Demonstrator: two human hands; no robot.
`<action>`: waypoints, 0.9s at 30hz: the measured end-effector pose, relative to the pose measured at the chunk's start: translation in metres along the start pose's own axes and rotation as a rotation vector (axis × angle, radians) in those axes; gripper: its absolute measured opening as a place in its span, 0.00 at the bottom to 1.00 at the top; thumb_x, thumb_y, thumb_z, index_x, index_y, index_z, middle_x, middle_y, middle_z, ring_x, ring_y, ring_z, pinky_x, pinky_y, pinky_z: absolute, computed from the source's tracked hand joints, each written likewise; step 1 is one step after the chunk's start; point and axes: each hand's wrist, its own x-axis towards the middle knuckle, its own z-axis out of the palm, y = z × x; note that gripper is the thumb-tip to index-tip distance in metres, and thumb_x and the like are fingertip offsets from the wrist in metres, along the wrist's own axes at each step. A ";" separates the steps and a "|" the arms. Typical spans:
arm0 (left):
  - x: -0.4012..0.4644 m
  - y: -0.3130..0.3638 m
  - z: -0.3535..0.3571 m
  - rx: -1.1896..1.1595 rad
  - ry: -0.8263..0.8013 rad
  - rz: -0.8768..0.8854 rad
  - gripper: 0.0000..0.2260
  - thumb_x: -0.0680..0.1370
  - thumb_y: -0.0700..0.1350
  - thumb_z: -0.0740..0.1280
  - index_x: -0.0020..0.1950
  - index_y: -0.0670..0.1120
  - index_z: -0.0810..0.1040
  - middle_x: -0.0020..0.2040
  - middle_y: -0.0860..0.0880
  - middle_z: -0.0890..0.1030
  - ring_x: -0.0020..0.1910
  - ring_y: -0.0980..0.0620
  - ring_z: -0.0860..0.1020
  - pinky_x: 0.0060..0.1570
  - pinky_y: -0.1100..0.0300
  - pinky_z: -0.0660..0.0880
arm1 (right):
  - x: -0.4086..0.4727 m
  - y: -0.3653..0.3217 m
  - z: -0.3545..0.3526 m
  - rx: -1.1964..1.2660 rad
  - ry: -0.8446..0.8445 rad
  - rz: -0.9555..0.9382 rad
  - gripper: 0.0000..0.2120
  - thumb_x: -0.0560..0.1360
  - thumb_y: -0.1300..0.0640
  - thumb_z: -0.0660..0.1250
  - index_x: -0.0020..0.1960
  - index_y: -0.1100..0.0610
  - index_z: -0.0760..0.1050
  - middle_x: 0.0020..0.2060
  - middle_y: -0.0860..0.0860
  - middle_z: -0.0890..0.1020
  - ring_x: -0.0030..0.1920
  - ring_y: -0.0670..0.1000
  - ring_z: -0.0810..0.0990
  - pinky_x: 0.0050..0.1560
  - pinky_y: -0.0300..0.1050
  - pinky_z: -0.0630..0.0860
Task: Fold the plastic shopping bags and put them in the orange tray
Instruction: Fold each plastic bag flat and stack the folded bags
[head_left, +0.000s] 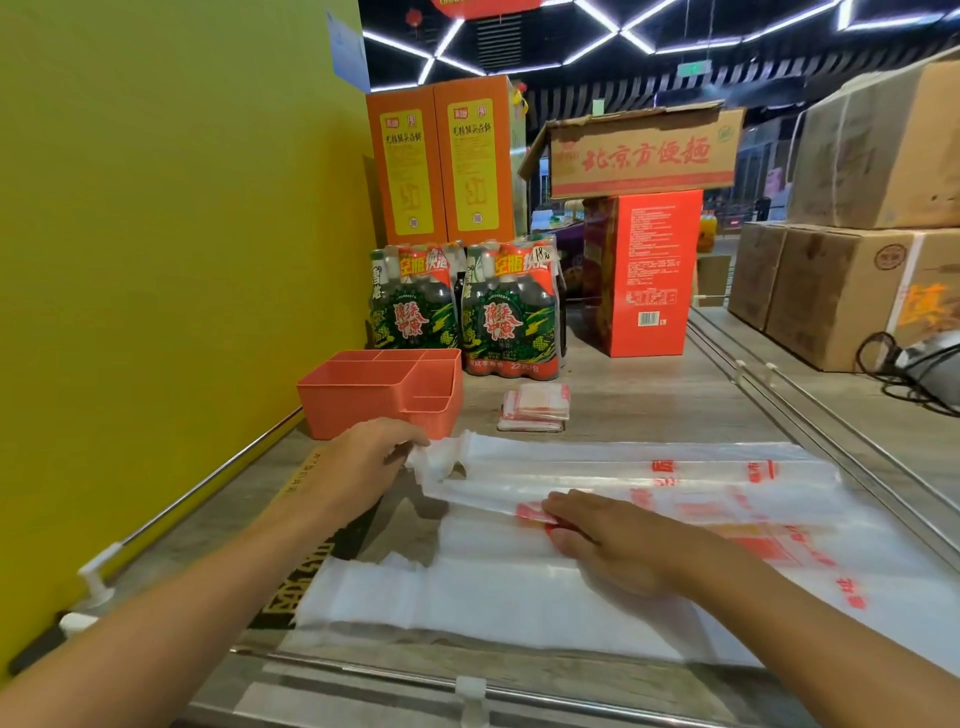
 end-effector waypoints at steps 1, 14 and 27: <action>0.004 0.008 0.002 -0.036 0.004 0.015 0.16 0.77 0.36 0.71 0.60 0.53 0.84 0.59 0.56 0.83 0.59 0.57 0.79 0.58 0.57 0.79 | 0.000 0.001 0.001 0.003 0.003 0.002 0.26 0.85 0.41 0.49 0.81 0.46 0.55 0.80 0.45 0.60 0.78 0.49 0.59 0.78 0.49 0.56; 0.001 0.038 0.059 -0.258 -0.240 -0.050 0.20 0.77 0.51 0.73 0.68 0.59 0.74 0.65 0.60 0.76 0.62 0.62 0.74 0.63 0.57 0.75 | -0.004 -0.006 0.001 -0.011 -0.036 -0.024 0.27 0.85 0.41 0.48 0.82 0.48 0.53 0.80 0.46 0.57 0.79 0.49 0.55 0.77 0.45 0.51; -0.016 0.046 0.043 -0.261 -0.405 0.108 0.14 0.83 0.50 0.63 0.69 0.54 0.78 0.67 0.62 0.75 0.67 0.68 0.69 0.68 0.71 0.64 | 0.012 -0.013 0.011 0.025 0.005 -0.117 0.31 0.83 0.36 0.49 0.82 0.45 0.48 0.81 0.39 0.49 0.79 0.40 0.45 0.79 0.41 0.43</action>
